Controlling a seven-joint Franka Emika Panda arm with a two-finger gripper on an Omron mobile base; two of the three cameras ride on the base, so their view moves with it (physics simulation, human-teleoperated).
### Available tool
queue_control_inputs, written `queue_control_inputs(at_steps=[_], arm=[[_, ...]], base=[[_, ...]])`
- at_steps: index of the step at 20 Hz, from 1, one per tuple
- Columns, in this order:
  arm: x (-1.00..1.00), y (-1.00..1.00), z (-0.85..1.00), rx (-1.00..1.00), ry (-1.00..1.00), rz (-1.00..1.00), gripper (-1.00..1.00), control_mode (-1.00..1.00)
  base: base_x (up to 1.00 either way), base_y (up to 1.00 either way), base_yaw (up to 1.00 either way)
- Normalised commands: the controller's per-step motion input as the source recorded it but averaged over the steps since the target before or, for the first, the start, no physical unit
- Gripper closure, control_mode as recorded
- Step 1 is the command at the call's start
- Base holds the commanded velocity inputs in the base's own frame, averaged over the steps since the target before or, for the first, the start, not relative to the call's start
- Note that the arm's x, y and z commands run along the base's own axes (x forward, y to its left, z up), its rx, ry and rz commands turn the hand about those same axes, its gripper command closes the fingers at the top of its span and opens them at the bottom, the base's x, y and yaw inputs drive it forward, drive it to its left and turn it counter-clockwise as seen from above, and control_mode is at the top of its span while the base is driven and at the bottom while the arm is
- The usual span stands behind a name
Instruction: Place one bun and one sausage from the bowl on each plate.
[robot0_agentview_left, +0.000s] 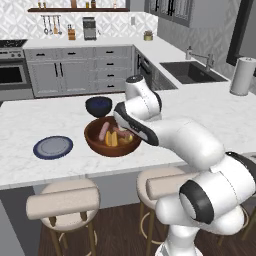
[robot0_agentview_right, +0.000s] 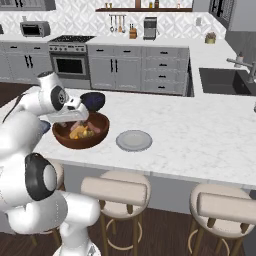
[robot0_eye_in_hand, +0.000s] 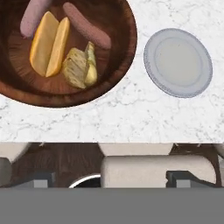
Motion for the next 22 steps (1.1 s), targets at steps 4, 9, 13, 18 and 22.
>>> queue_control_inputs(at_steps=[4,9,13,18,22], arm=[[0.98,0.06,-0.77,-0.02,0.12,0.04,-1.0,-1.0],[0.87,0.07,-0.91,-0.03,0.07,0.04,-1.0,-1.0],[0.27,0.03,-0.45,0.02,0.07,0.01,-1.0,-1.0],[0.27,0.03,-0.34,0.0,-0.01,0.0,-1.0,-1.0],[0.18,0.08,-0.24,0.0,0.0,0.0,-1.0,-1.0]], base=[[0.0,0.0,0.0],[0.0,0.0,0.0],[0.0,0.0,0.0],[0.0,0.0,0.0],[0.0,0.0,0.0]])
